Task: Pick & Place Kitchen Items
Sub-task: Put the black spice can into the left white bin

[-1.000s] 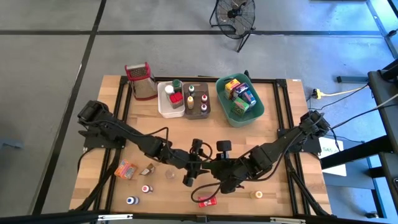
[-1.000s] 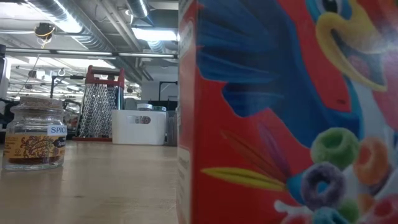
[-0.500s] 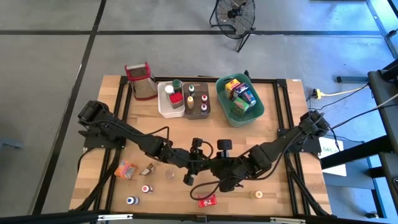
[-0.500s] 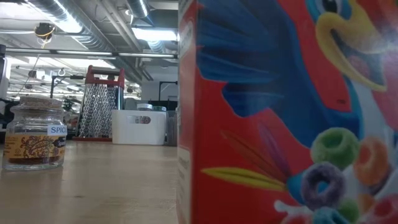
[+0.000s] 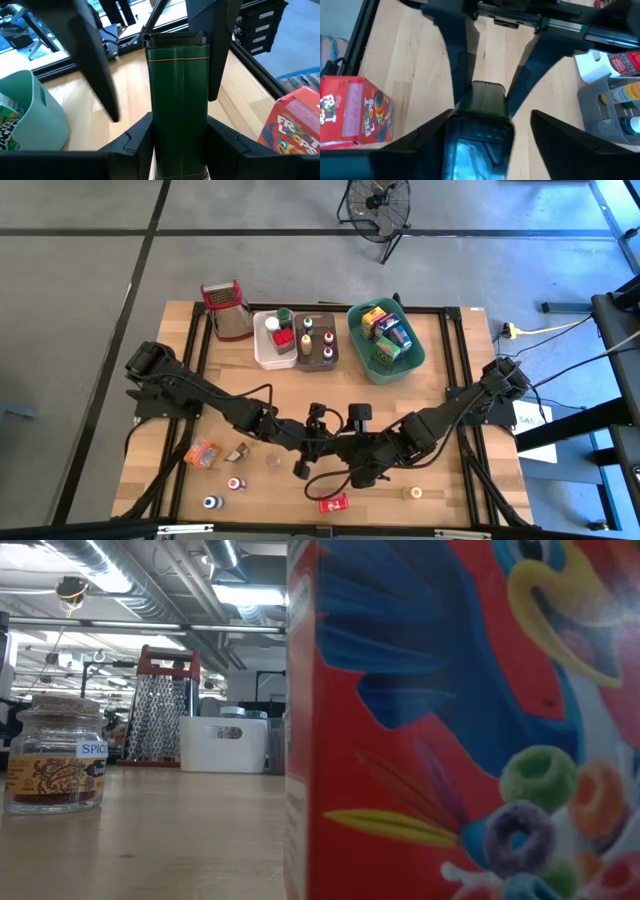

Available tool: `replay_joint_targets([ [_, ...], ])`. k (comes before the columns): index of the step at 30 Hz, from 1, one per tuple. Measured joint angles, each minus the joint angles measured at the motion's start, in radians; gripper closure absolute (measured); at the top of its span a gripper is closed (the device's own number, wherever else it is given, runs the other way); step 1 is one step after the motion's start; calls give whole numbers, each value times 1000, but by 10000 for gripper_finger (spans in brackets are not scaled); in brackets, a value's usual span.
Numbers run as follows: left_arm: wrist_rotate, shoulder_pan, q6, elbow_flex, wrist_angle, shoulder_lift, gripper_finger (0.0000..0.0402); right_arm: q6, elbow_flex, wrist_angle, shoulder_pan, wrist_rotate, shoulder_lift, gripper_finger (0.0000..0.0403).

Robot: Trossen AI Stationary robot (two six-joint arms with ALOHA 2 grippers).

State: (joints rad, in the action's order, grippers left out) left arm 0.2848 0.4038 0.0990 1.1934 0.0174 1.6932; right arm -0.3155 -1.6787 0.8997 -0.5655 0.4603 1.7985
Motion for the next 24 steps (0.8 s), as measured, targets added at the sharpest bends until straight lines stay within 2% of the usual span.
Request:
replay_joint_targets([
  [5, -13, 2, -8, 0, -14, 0, 267, 47, 0, 36, 1, -38, 0, 101],
  [8, -7, 9, -18, 0, -8, 0, 267, 30, -8, 67, -9, -11, -10, 94],
  [13, 58, 25, -13, 3, 8, -4, 267, -17, -29, 80, -75, 142, -61, 94],
  [19, 78, 64, 50, -3, -11, -23, 267, -93, -33, 105, -200, 416, -103, 94],
  [24, 189, 108, 107, -1, 16, -60, 270, -178, -31, 134, -279, 524, -103, 94],
])
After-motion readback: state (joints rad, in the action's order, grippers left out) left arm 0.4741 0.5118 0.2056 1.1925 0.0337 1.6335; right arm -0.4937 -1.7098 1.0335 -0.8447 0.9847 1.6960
